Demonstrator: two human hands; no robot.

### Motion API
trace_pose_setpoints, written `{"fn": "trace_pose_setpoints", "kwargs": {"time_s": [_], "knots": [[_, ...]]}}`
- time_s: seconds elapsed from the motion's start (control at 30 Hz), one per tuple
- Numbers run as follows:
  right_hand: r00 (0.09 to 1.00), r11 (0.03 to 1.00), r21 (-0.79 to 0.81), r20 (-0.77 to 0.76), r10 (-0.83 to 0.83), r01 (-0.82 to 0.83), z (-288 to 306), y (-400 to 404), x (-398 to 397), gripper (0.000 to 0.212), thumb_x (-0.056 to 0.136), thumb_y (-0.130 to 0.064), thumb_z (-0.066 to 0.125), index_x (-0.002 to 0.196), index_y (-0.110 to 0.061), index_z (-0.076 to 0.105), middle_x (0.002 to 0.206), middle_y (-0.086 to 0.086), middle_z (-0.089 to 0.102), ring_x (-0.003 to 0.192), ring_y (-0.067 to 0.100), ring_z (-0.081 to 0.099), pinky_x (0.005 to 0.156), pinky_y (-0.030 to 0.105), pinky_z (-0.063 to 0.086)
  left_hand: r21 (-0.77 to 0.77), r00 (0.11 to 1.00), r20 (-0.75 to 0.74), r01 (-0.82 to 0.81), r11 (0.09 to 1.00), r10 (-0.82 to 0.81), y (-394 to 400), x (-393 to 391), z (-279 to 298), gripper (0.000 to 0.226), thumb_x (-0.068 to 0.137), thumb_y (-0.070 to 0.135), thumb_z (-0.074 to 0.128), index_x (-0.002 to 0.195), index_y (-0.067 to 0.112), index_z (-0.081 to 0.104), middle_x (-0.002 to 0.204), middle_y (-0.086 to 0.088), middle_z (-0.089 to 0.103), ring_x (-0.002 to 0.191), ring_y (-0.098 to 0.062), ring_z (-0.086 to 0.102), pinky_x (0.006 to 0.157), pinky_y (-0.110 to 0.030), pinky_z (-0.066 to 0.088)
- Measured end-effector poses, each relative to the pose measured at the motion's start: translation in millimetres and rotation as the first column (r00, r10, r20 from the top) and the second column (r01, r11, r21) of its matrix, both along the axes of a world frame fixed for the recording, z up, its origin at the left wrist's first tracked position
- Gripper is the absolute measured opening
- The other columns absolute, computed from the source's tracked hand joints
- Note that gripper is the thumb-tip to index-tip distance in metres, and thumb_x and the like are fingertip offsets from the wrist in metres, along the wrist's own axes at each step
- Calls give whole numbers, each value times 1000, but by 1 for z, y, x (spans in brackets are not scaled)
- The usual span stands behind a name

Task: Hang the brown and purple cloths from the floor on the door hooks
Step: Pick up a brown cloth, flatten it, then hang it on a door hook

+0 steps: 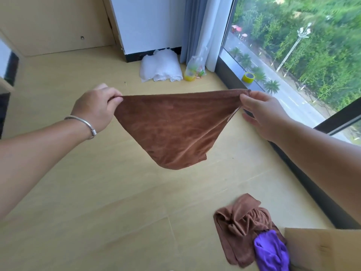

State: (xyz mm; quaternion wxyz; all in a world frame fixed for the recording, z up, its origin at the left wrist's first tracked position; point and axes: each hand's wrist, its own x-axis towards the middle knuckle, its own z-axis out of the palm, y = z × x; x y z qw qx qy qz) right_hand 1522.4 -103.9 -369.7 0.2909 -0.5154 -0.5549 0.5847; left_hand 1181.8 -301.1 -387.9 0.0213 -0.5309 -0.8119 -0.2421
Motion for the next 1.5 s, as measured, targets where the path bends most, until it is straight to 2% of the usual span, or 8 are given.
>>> {"fn": "trace_pose_setpoints", "kwargs": {"time_s": [0.37, 0.53, 0.6, 0.67, 0.7, 0.87, 1.23, 1.5], "knots": [[986, 991, -41, 111, 128, -124, -82, -96, 85, 12, 91, -18, 63, 81, -23, 66, 82, -9, 68, 88, 10, 60, 91, 31, 44, -84, 995, 92, 48, 995, -40, -124, 91, -59, 14, 93, 15, 58, 99, 18, 70, 89, 3, 58, 79, -21, 56, 67, -33, 43], [932, 970, -71, 271, 242, -232, -156, -162, 152, 10, 90, -21, 63, 82, -22, 68, 78, 7, 70, 63, 43, 62, 60, 52, 52, -267, 989, 146, 58, 962, -19, -200, 161, -129, 10, 90, 18, 63, 96, 20, 70, 85, 5, 59, 76, -23, 59, 62, -34, 45], [907, 962, -85, 321, 272, -259, -193, -189, 178, 8, 90, -21, 62, 84, -20, 68, 73, 6, 71, 67, 39, 66, 60, 43, 54, -326, 984, 180, 71, 943, -12, -228, 189, -161, 8, 89, 16, 65, 95, 19, 71, 86, 3, 62, 77, -25, 61, 61, -35, 47], [833, 944, 6, 472, 289, -331, -228, -214, 202, 6, 86, -22, 64, 82, -26, 68, 71, -12, 69, 70, 8, 65, 61, 18, 49, -383, 977, 214, 92, 919, -8, -252, 216, -194, 8, 88, 16, 66, 94, 18, 71, 89, 2, 64, 77, -27, 63, 61, -34, 47], [768, 912, 53, 562, 309, -406, -243, -225, 212, 6, 85, -22, 65, 82, -27, 68, 73, -14, 67, 72, 3, 62, 62, 19, 46, -415, 974, 227, 98, 904, -2, -262, 228, -210, 8, 88, 16, 66, 94, 19, 71, 90, 2, 65, 78, -28, 64, 62, -34, 47], [417, 689, 12, 804, 425, -725, -309, -271, 249, 8, 80, -20, 64, 75, -14, 62, 75, -4, 61, 85, 21, 56, 67, 35, 47, -549, 953, 300, 140, 824, 37, -303, 271, -281, 11, 91, 23, 62, 99, 22, 70, 99, 4, 66, 88, -26, 64, 69, -35, 48], [224, 664, -114, 888, 402, -739, -379, -286, 237, 6, 85, -25, 62, 82, -19, 60, 85, -4, 65, 91, 25, 57, 65, 34, 46, -649, 913, 399, 220, 728, 79, -316, 252, -367, 12, 94, 29, 56, 98, 26, 67, 92, 4, 60, 87, -25, 61, 66, -33, 43], [315, 779, -33, 903, 291, -626, -484, -223, 168, 9, 87, -26, 57, 90, -23, 66, 88, 4, 67, 91, 29, 59, 63, 33, 43, -642, 919, 376, 163, 749, 121, -236, 199, -468, 14, 94, 28, 55, 101, 25, 66, 97, 3, 60, 91, -27, 60, 70, -36, 46]]}}
